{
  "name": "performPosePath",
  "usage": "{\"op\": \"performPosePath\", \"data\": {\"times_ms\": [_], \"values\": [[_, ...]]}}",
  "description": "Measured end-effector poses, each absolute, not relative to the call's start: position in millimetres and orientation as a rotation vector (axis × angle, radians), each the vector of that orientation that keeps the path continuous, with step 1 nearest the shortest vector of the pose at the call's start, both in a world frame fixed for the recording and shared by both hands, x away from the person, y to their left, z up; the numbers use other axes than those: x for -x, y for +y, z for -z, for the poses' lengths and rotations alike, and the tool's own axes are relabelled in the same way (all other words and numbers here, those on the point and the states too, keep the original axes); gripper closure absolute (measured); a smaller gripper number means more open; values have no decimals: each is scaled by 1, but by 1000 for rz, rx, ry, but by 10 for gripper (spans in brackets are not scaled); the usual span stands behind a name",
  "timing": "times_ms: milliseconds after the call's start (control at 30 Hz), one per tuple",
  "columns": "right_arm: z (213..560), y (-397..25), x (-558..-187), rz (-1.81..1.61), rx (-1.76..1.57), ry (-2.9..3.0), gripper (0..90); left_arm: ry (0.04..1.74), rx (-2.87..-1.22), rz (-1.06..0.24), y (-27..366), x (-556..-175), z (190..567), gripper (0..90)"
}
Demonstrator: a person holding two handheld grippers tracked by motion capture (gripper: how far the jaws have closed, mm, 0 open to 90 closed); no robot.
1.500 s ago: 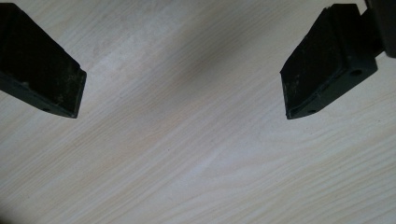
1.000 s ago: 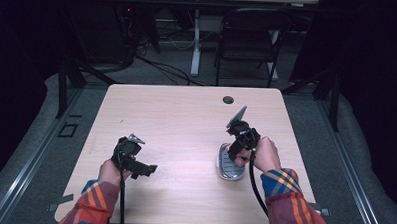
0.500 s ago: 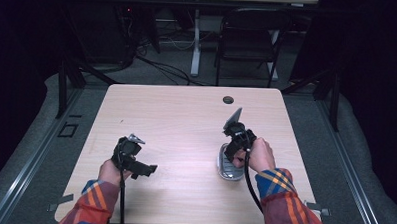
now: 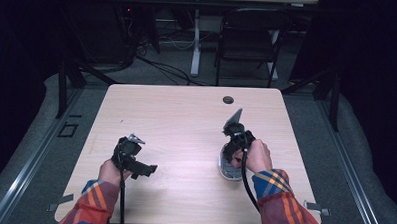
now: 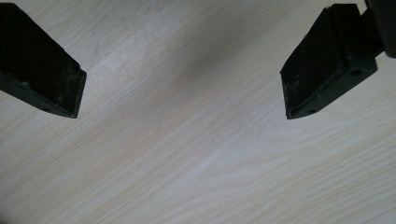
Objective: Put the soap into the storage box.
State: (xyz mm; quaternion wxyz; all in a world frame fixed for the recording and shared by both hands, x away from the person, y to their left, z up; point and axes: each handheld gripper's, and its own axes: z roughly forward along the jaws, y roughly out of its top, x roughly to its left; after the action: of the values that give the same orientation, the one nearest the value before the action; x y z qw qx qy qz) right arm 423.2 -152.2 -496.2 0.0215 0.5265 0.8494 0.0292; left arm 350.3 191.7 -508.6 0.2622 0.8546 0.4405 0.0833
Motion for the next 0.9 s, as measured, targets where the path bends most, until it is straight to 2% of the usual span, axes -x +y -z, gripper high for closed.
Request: {"op": "performPosePath", "data": {"times_ms": [500,533,667,900], "values": [[486,-168,-418,-216,-1716,2643,364,1189,-2316,-226,191,-350,508,0],[486,-168,-417,-226,-1724,2648,388,1188,-2317,-226,191,-350,508,0],[482,-172,-414,-265,-1714,2650,389,1190,-2315,-225,191,-350,509,0],[471,-184,-408,-350,-1675,2619,362,1186,-2318,-223,191,-350,509,0]]}}
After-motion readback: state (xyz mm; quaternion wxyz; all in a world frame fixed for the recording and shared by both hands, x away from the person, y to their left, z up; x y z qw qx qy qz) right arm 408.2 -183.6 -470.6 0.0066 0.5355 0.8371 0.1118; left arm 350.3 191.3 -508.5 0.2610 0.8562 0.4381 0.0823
